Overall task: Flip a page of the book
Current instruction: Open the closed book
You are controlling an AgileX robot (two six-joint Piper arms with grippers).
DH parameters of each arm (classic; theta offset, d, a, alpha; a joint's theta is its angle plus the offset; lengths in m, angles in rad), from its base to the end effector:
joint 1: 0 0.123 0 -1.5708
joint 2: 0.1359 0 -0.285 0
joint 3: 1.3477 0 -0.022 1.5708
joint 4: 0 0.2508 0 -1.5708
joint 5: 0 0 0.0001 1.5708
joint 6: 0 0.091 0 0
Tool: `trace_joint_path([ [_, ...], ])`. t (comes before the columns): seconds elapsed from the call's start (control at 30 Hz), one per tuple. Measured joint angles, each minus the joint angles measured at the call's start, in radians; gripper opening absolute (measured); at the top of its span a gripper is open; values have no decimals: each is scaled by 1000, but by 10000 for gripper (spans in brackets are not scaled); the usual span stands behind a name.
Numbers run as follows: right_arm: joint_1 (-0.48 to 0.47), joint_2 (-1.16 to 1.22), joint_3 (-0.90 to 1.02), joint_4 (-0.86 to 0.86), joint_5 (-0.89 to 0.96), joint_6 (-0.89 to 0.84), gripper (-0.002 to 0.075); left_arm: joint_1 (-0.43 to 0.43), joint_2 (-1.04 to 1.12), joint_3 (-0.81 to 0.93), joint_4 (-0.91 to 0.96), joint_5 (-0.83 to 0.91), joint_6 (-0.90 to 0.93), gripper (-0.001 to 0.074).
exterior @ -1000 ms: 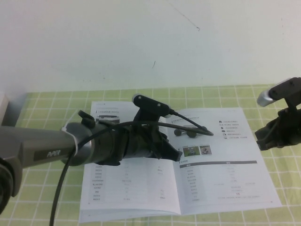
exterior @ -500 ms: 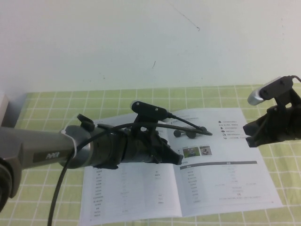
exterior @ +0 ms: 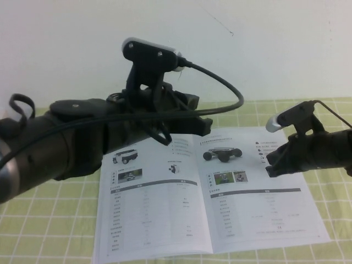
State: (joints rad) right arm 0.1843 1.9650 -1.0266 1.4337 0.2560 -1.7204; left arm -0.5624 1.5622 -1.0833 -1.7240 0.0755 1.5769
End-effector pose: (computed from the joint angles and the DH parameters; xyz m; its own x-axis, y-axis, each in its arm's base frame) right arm 0.3709 0.0925 0.1265 -0.6343 -0.4010 -0.6610 -0.5380 0.8429 0.0048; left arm 0.3014 -0.1981 0.2966 -0.3973 0.0771 -0.9145 0.5377 0.8270 -0.1639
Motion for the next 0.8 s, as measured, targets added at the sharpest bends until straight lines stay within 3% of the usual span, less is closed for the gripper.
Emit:
trace_joint_path([
  [0.27, 0, 6, 39, -3, -38, 70, -2, 0, -84, 99, 0, -140, 0, -4],
  [0.8, 0, -201, 211, -7, -133, 134, -2, 0, -92, 142, -11, -97, 0, -4],
])
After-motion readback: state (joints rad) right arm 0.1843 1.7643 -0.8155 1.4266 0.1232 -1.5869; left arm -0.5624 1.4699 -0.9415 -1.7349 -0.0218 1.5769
